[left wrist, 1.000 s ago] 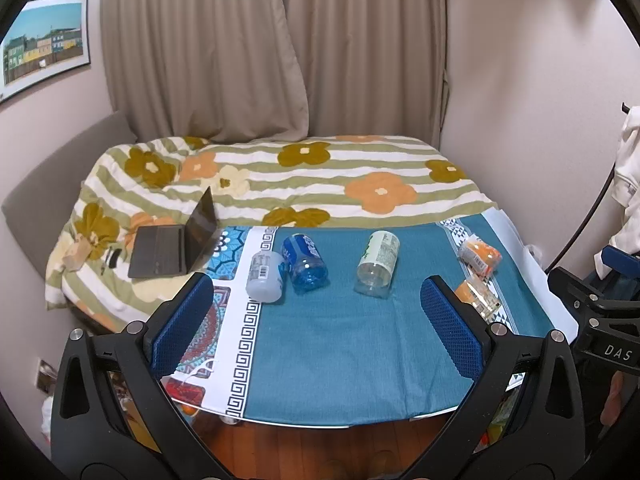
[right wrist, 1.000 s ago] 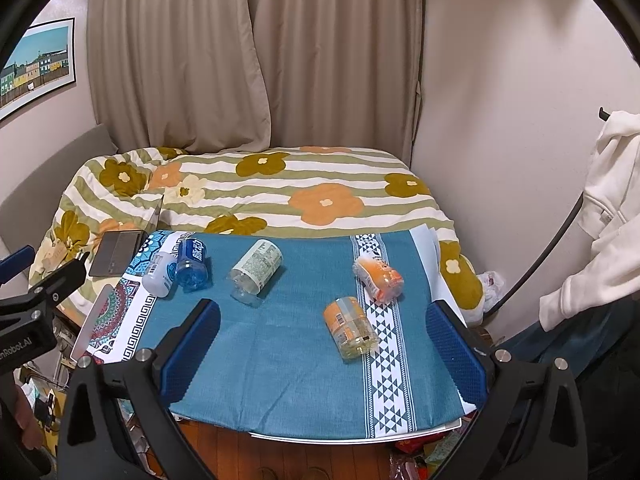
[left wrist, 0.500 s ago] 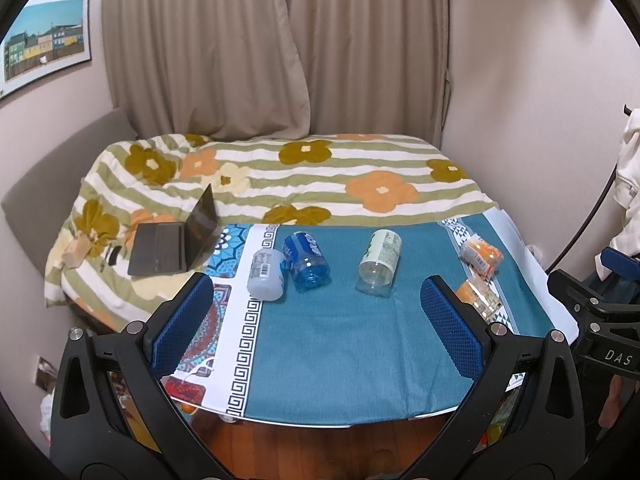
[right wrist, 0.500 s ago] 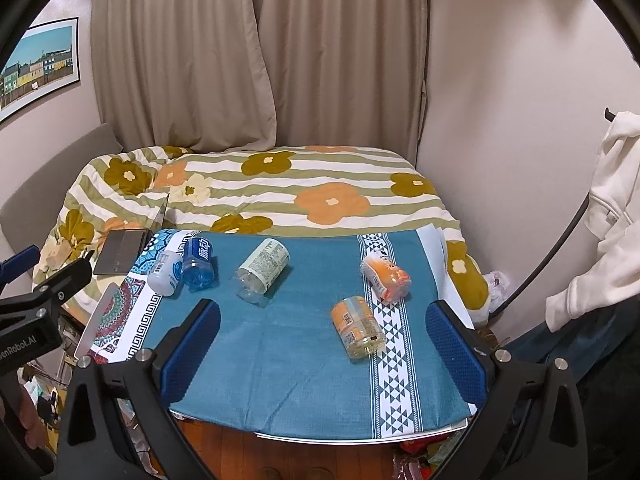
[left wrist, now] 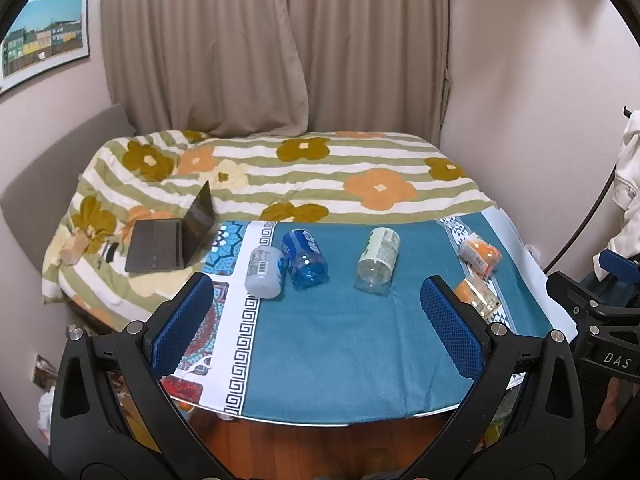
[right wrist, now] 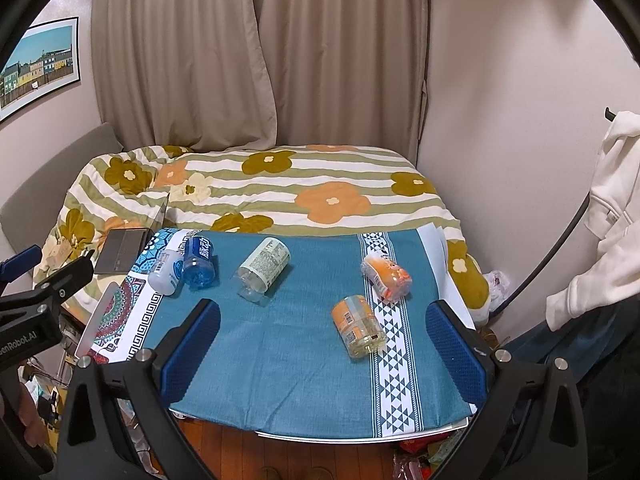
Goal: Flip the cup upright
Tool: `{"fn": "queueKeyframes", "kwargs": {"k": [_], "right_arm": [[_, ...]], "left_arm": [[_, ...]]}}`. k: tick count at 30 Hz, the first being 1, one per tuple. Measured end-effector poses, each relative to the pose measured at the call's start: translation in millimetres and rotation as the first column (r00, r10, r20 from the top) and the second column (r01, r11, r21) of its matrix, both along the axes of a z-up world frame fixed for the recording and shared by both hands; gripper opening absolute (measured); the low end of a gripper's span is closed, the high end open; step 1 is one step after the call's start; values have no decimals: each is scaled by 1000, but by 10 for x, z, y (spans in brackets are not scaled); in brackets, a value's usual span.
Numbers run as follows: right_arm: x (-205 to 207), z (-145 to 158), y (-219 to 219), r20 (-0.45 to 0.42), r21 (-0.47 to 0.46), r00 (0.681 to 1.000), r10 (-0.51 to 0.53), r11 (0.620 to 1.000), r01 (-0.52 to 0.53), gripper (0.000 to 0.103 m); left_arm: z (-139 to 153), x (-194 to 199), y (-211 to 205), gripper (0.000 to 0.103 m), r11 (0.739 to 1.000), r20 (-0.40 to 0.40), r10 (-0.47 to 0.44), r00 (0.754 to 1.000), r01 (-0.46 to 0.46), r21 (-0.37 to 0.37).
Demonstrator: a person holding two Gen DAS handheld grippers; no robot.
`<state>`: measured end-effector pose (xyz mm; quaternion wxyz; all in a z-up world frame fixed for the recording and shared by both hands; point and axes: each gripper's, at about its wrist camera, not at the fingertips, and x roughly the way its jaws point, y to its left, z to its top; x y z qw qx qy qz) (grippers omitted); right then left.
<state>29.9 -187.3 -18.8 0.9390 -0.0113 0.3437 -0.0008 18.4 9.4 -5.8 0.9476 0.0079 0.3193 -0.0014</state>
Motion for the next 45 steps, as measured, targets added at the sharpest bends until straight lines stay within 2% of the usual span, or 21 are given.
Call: {"fn": "queueKeyframes", "kwargs": {"k": [13,21,24,29,36,45], "right_arm": [[-10,22,8,3,0,1000,-2,1000,2,102],[58,-24,-18,-54,37,999,3,999,-1,102],[75,-111,-43,-78,28,997,-14,999,16,102],[183,-356,-177,-123,13,992,-9,1000,11,102],[588,-758,-460,-205,-5,975,81,996,-84,102],[1240,-1388,-763,-357,18,911,206,977,-214,102]], "left_arm": [[41,-9,50,103,1000,1,-18,1000,18,-6],[-34,168,96,103,998,-79,-63,995,62,-15],[-170,256,69,103,997,-117,-76,990,76,-7],[-403,413,-7,103,999,-178,-52,983,48,-25],[-818,643,-200,103,999,-276,18,961,-26,-24],[-1401,1042,-485,103,989,-405,122,906,-144,-23]]}}
